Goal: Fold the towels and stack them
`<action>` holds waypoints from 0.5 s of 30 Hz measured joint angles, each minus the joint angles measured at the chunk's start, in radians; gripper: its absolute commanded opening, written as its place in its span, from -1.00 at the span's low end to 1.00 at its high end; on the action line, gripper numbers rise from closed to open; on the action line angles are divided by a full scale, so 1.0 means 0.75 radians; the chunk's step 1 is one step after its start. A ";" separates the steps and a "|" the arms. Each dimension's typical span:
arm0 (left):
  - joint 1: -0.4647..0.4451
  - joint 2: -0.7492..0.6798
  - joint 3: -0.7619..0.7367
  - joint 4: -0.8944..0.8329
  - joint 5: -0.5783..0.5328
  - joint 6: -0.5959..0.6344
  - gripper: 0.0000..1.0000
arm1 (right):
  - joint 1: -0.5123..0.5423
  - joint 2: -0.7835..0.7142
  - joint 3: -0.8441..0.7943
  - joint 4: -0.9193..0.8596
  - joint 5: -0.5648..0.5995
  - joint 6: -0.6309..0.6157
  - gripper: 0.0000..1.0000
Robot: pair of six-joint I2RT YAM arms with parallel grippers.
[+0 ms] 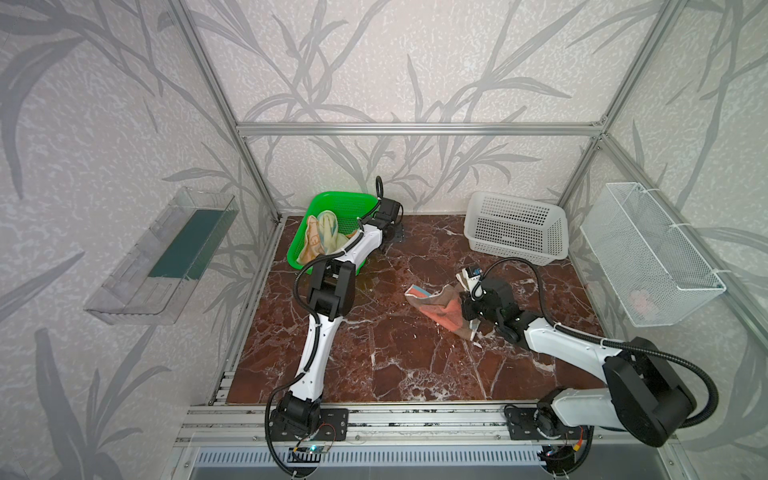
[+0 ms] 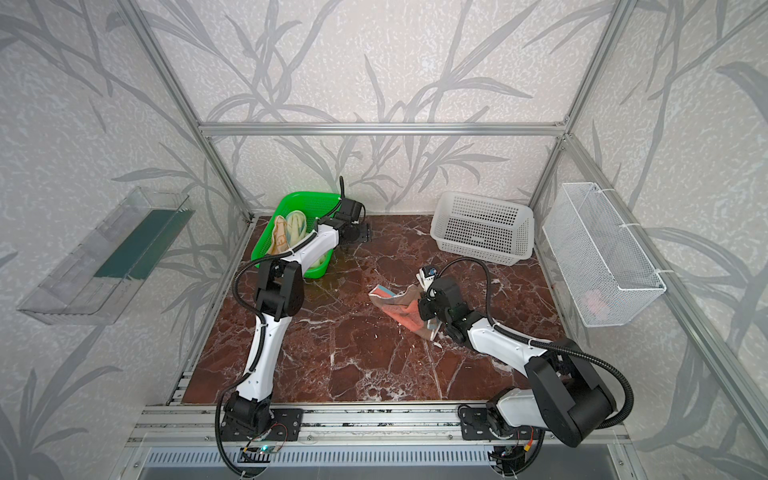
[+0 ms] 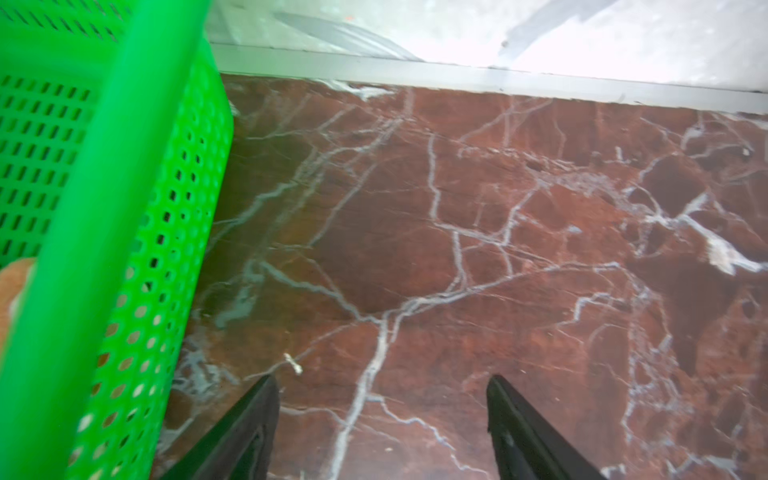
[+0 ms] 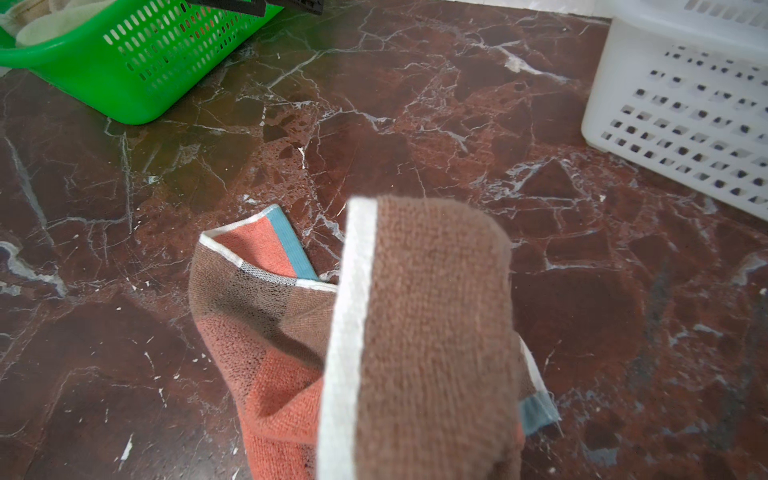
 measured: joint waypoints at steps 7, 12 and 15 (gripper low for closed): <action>0.007 -0.169 -0.360 0.185 0.184 0.055 0.67 | 0.017 0.099 0.154 -0.066 -0.121 -0.017 -0.97; 0.000 -0.392 -0.707 0.432 0.397 0.033 0.64 | 0.044 0.150 0.317 -0.132 -0.302 -0.074 -0.98; -0.002 -0.531 -0.860 0.573 0.491 0.006 0.62 | 0.068 0.151 0.395 -0.156 -0.433 -0.119 -0.99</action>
